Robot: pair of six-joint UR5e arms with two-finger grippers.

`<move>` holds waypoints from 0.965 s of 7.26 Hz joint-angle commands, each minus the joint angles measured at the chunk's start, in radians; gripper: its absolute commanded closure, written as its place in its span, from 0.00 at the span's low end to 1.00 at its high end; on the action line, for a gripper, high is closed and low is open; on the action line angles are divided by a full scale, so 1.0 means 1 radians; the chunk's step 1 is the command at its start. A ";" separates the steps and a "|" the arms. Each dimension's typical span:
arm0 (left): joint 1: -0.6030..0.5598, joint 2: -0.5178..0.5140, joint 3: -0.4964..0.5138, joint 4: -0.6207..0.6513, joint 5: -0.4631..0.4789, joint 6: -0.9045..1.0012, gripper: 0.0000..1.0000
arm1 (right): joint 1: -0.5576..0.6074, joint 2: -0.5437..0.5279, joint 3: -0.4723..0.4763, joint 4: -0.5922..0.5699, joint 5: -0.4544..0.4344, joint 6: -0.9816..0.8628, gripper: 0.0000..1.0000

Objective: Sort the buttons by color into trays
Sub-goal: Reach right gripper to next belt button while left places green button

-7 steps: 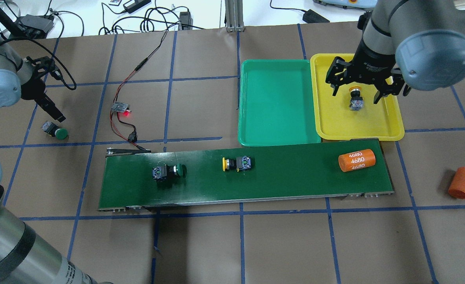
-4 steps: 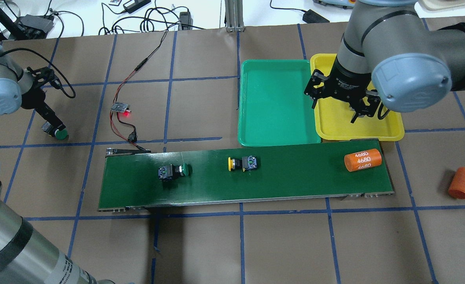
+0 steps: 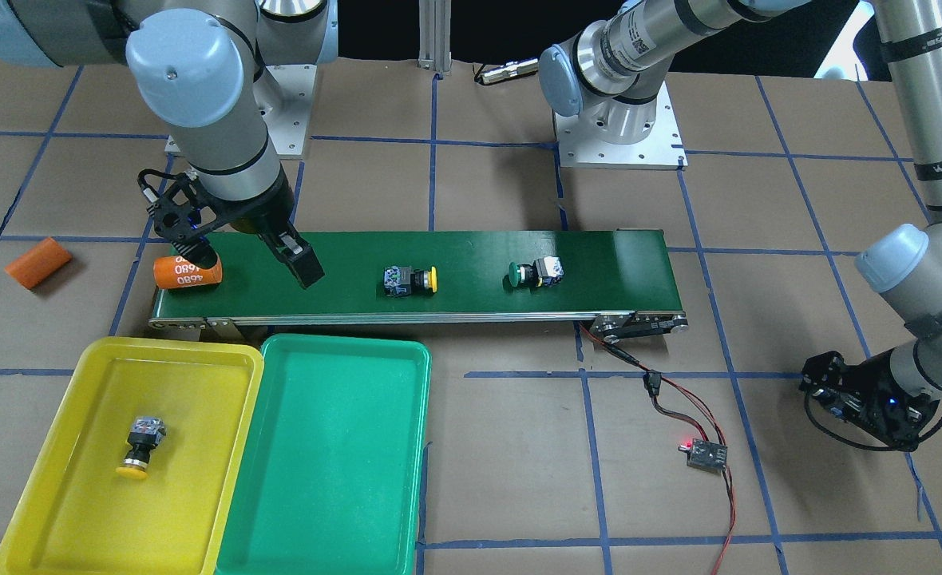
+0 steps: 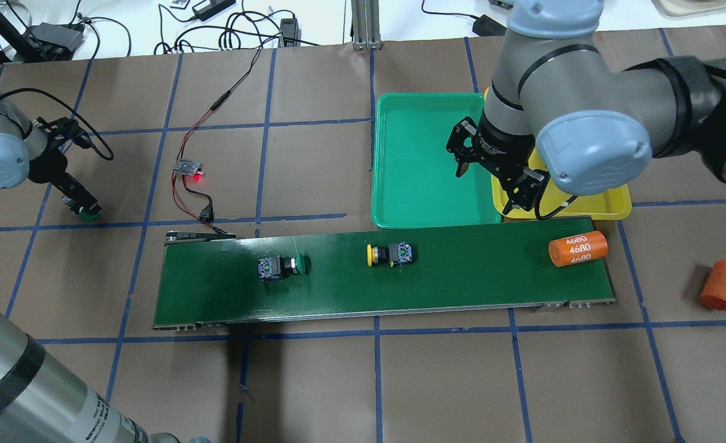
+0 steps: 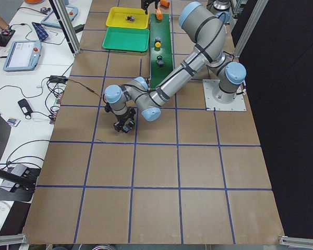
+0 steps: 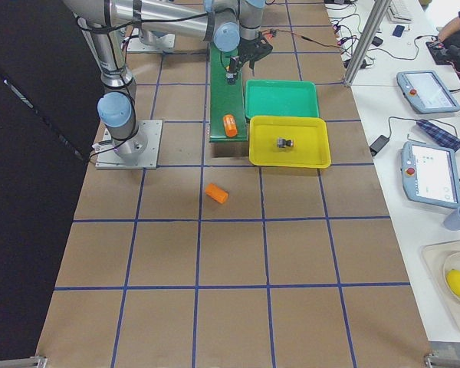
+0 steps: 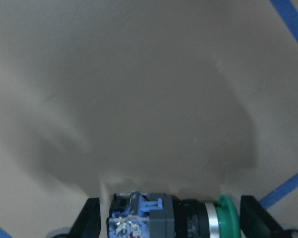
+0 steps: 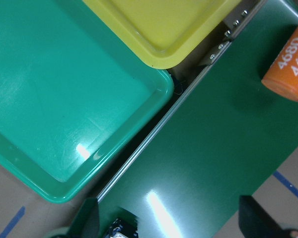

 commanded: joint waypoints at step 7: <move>-0.163 0.274 -0.005 -0.493 -0.098 -0.644 1.00 | 0.100 0.046 0.206 -0.285 0.010 0.326 0.00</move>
